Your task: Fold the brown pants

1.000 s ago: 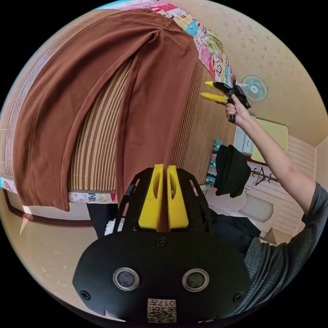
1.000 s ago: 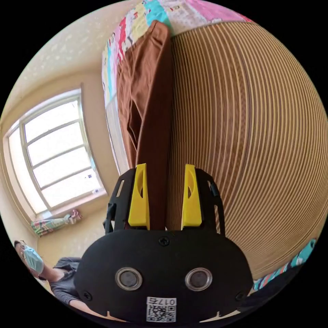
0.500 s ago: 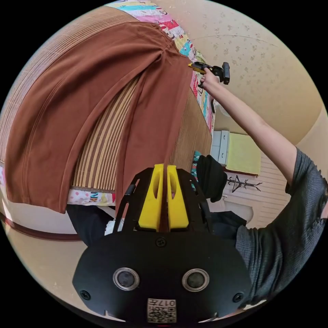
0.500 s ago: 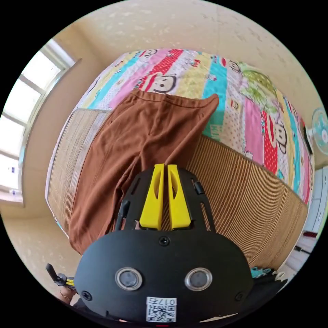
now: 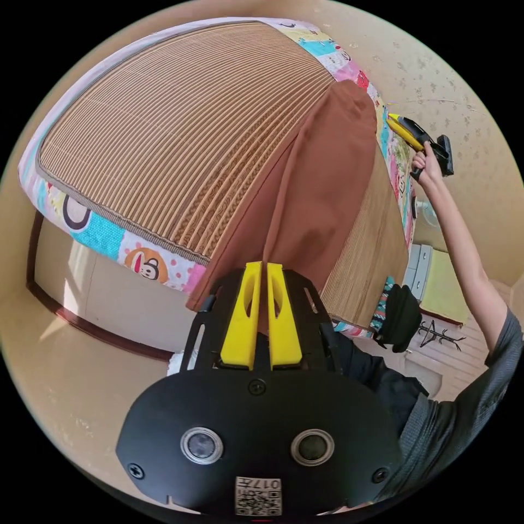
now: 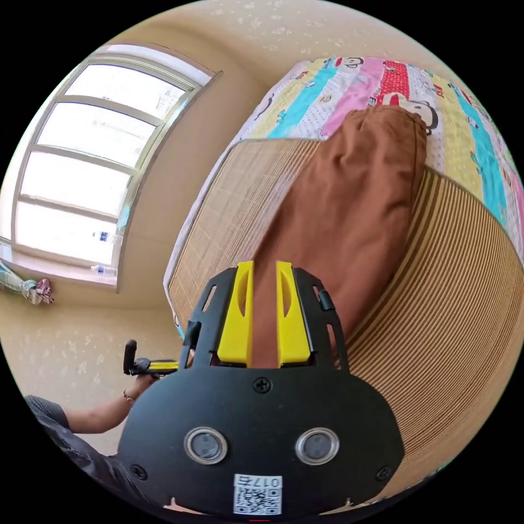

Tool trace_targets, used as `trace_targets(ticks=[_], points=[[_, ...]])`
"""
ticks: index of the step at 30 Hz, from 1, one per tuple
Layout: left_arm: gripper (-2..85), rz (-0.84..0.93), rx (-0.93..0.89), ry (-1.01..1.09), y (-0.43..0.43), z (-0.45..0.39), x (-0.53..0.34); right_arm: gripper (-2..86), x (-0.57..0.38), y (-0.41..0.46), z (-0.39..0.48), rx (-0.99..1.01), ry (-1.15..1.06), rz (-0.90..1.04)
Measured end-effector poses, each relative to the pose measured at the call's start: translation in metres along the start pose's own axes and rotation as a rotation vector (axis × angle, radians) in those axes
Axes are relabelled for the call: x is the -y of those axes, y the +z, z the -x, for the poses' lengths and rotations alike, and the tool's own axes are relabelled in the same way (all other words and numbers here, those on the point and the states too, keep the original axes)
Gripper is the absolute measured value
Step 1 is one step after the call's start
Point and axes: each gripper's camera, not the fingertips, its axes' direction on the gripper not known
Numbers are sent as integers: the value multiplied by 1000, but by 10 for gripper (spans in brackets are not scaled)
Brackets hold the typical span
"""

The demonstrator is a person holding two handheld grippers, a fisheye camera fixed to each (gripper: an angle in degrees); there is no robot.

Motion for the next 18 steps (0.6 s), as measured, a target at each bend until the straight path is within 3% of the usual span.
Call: trace_targets(ticks=[7, 13, 18], points=[[0, 71, 64, 137, 3, -7, 10, 105, -207, 69, -79, 199, 309, 202], [-1, 122, 43, 209, -14, -21, 11, 49, -269, 127, -57, 435, 369, 285], [-5, 268, -151, 378, -45, -29, 11, 20, -262, 91, -34, 628, 427, 95]])
